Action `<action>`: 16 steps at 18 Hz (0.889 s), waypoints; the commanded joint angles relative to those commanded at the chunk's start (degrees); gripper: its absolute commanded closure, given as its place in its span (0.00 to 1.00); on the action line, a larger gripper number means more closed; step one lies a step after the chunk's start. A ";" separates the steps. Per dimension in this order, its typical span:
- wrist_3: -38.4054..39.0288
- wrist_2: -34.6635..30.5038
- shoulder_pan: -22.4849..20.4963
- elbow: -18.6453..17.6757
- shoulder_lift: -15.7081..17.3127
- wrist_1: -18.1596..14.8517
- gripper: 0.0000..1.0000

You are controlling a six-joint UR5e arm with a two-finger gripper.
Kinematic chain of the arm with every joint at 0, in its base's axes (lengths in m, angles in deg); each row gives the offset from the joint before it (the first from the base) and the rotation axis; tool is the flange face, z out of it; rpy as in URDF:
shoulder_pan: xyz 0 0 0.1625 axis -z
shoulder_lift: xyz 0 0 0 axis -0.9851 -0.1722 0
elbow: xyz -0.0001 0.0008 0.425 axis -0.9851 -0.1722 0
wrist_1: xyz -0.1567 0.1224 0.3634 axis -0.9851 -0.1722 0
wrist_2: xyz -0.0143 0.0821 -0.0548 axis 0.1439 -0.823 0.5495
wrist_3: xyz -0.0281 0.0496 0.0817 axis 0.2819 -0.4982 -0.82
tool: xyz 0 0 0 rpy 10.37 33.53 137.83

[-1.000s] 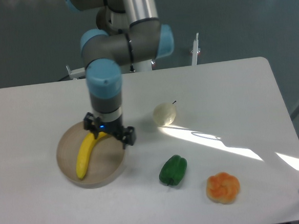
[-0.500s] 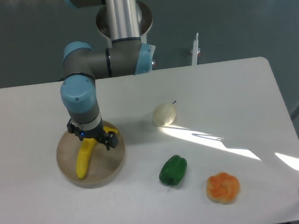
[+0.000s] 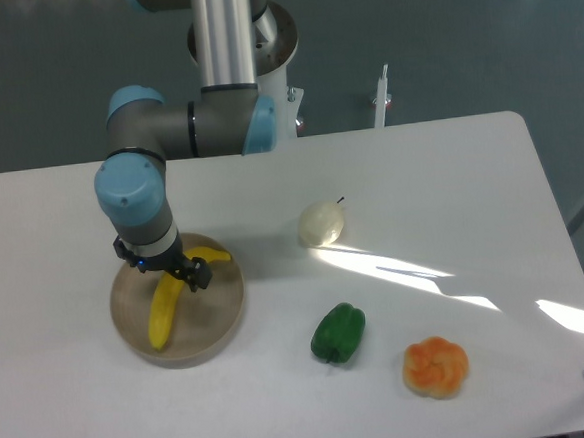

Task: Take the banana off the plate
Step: 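Lower the gripper onto the banana and close it around the banana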

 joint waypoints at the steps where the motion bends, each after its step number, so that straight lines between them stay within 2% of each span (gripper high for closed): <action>1: 0.00 -0.09 0.00 0.00 -0.09 0.00 0.00; 6: -0.09 -0.26 0.09 -0.35 -0.44 0.27 0.00; 7: -0.09 -0.96 0.09 -0.35 -0.44 0.27 0.11; 8: -0.35 -1.05 0.09 -0.35 -0.35 0.27 0.33; 9: -0.44 -1.05 0.09 -0.35 -0.27 0.27 0.51; 10: -0.61 -1.05 0.09 -0.26 -0.26 0.27 0.65; 11: -0.70 -1.05 0.09 -0.26 -0.26 0.27 0.73; 12: -0.70 -1.05 0.09 -0.26 -0.26 0.27 0.76; 16: -0.88 -1.05 0.09 -0.26 -0.44 0.27 0.81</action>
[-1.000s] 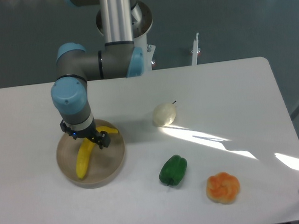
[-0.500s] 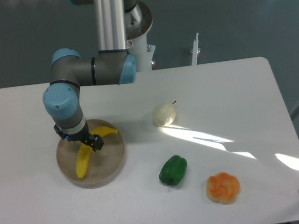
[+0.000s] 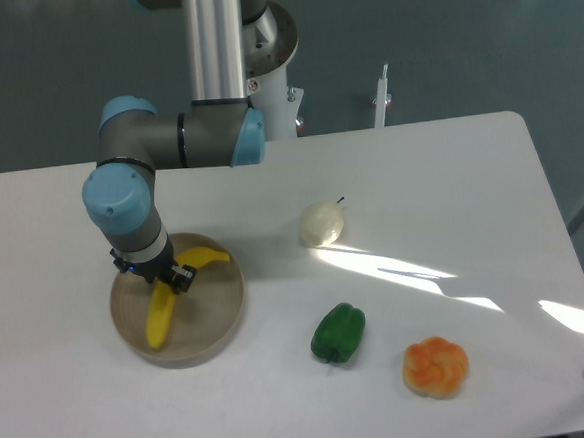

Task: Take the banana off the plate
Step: 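Lower the gripper onto the banana and close it around the banana, then lift the banana off the plate and carry it toward the pear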

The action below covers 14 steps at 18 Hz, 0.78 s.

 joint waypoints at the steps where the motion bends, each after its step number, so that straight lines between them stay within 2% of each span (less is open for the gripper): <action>1: 0.00 0.00 0.00 0.00 0.00 0.00 0.82; 5: -0.09 -0.09 -0.35 0.61 0.61 -0.17 0.82; 9: -1.93 -1.92 -1.23 1.32 3.59 -0.79 0.83; 14: -11.84 -4.04 -9.30 1.41 7.90 -1.58 0.83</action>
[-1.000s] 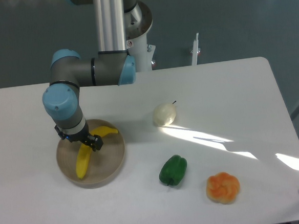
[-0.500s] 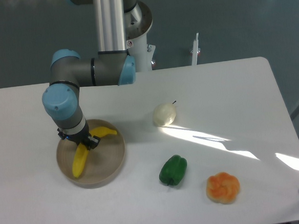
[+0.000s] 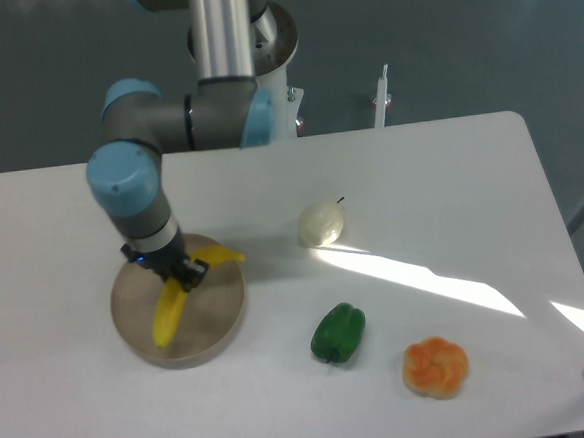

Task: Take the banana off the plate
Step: 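Lift the banana off the plate and carry it toward the pear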

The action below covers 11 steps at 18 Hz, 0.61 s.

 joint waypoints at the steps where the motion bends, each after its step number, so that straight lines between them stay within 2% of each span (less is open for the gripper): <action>1: -2.81 0.00 -2.37 0.09 0.88 0.09 0.83; 4: -10.55 0.26 -9.75 0.79 3.08 0.09 0.83; 8: -17.59 0.44 -16.53 2.63 3.08 0.00 0.83; 11: -20.59 0.18 -18.73 5.09 2.56 0.00 0.83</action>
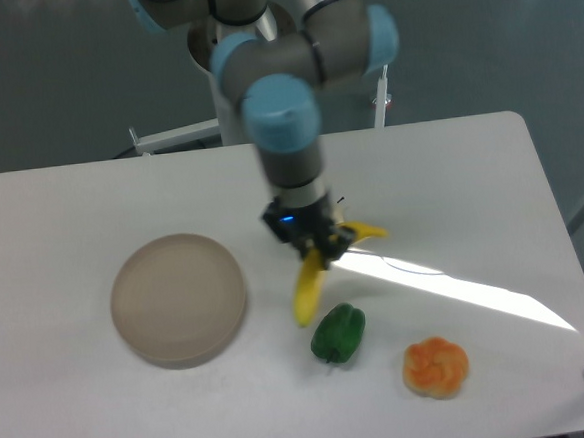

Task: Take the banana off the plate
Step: 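Lift the banana off the plate and carry it toward the pear, then hold the banana raised above the table beside the pear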

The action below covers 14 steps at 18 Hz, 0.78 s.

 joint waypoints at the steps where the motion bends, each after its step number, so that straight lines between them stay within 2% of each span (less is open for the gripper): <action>1: -0.96 0.26 -1.05 0.79 -0.35 0.00 0.83; 5: -5.54 0.70 -4.05 2.64 -1.41 0.00 0.83; 14: -5.54 0.88 -3.88 2.47 -2.20 0.09 0.83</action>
